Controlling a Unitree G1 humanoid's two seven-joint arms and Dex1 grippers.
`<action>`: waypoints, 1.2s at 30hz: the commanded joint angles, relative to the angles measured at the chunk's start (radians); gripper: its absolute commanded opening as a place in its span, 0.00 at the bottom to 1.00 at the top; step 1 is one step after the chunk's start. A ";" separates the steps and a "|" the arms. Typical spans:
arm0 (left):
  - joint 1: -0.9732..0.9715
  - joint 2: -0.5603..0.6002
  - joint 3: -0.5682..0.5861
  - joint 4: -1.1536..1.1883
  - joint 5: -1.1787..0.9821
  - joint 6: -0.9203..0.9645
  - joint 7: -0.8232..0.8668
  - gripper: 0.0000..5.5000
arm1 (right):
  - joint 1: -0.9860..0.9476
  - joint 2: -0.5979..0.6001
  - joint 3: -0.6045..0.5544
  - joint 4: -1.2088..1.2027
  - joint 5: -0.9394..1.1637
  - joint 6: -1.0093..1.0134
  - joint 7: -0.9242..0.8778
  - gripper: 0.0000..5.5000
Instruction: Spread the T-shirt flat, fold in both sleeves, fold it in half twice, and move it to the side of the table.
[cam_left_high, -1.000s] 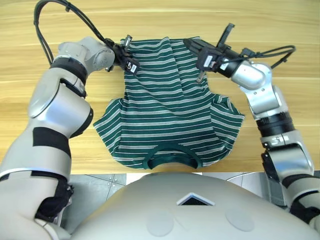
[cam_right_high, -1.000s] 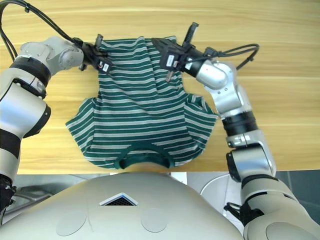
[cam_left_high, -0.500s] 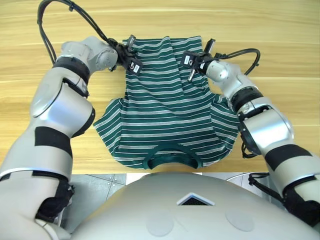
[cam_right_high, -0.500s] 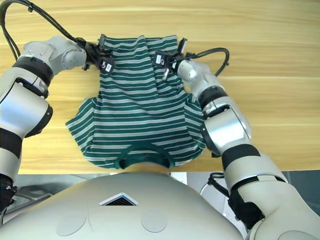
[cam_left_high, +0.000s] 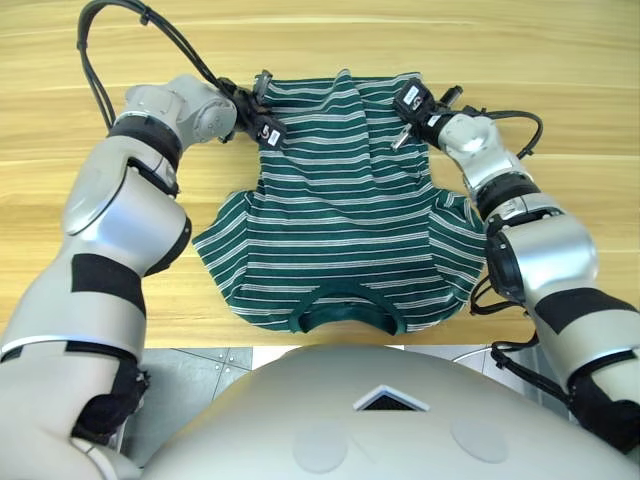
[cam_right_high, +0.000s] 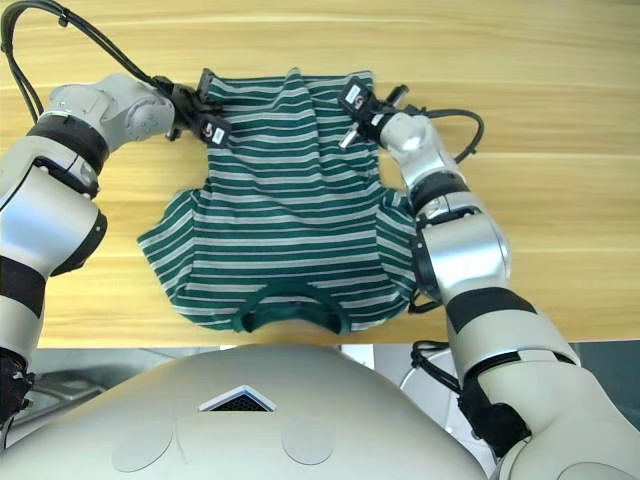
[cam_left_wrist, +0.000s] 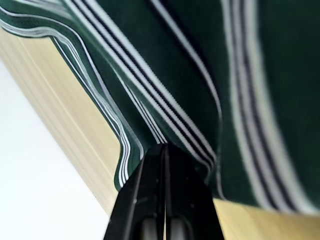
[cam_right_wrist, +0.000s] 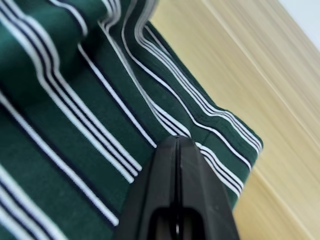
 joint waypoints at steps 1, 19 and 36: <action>0.060 0.016 -0.017 0.023 0.026 0.019 -0.009 0.00 | 0.049 -0.046 -0.026 0.017 0.016 0.037 0.011 0.00; -0.010 0.061 0.083 0.019 -0.027 0.105 0.229 0.00 | 0.188 -0.069 -0.076 -0.235 0.163 -0.305 0.288 0.00; -0.014 0.153 0.253 -0.074 -0.138 -0.222 0.637 0.00 | 0.721 -0.403 -0.039 -0.714 0.254 -0.455 0.599 0.00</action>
